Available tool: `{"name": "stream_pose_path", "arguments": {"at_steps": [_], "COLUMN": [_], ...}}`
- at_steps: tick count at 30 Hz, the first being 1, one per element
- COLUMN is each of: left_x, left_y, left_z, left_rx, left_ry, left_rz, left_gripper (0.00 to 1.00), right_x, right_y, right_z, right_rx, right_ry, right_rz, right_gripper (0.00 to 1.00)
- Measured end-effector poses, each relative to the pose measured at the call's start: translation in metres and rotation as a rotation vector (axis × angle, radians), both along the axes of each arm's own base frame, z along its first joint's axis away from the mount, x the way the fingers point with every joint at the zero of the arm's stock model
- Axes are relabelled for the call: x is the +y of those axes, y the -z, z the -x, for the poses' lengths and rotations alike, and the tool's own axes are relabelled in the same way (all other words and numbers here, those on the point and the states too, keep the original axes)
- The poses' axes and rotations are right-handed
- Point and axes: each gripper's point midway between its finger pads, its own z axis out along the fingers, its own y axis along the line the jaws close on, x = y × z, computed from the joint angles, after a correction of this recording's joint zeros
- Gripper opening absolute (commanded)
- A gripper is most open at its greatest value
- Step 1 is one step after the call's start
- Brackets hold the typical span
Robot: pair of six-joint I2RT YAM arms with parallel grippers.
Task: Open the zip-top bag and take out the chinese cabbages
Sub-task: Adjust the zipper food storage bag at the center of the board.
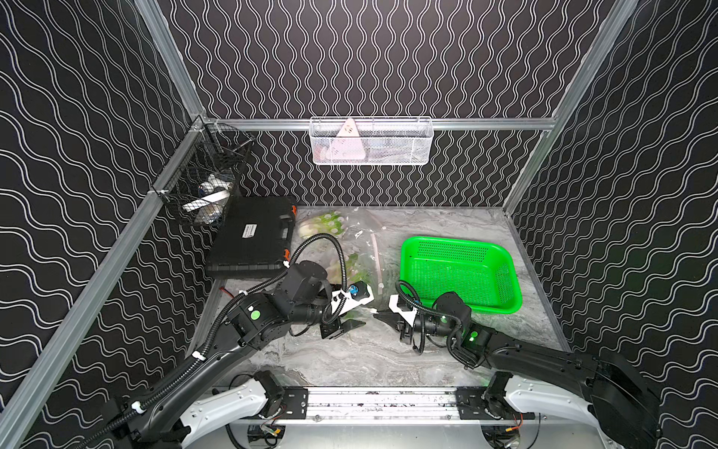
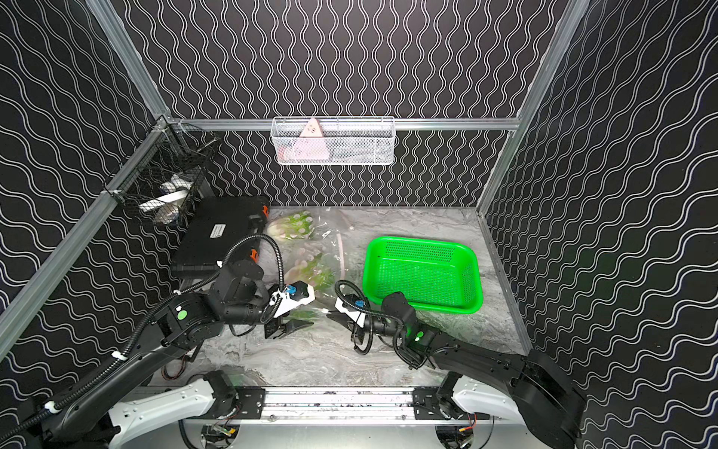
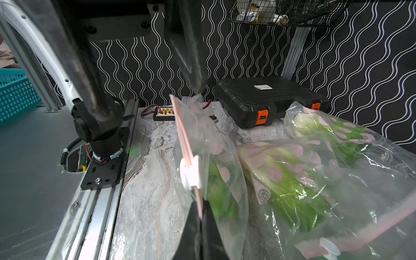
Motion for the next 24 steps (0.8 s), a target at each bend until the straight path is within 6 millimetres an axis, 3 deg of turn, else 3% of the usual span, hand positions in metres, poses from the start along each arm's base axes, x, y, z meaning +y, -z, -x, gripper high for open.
{"name": "stream_pose_path", "arguments": {"at_steps": [2, 16, 23, 24], "left_x": [-0.002, -0.014, -0.014, -0.013], "left_y": [0.000, 0.007, 0.008, 0.008], "left_z": [0.000, -0.006, -0.006, -0.005], "left_rx": [0.000, 0.024, 0.025, 0.021], "left_ry": [0.007, 0.028, 0.031, 0.033], "left_rz": [0.006, 0.018, 0.016, 0.018], "left_gripper": [0.57, 0.06, 0.00, 0.00], "right_x": [0.001, 0.007, 0.007, 0.007], "right_y": [0.000, 0.002, 0.002, 0.002], "right_z": [0.000, 0.004, 0.003, 0.003], "right_rx": [0.003, 0.024, 0.039, 0.038], "right_ry": [-0.005, -0.045, -0.042, -0.042], "right_rz": [0.001, 0.002, 0.000, -0.001], "right_gripper": [0.00, 0.00, 0.00, 0.07]}}
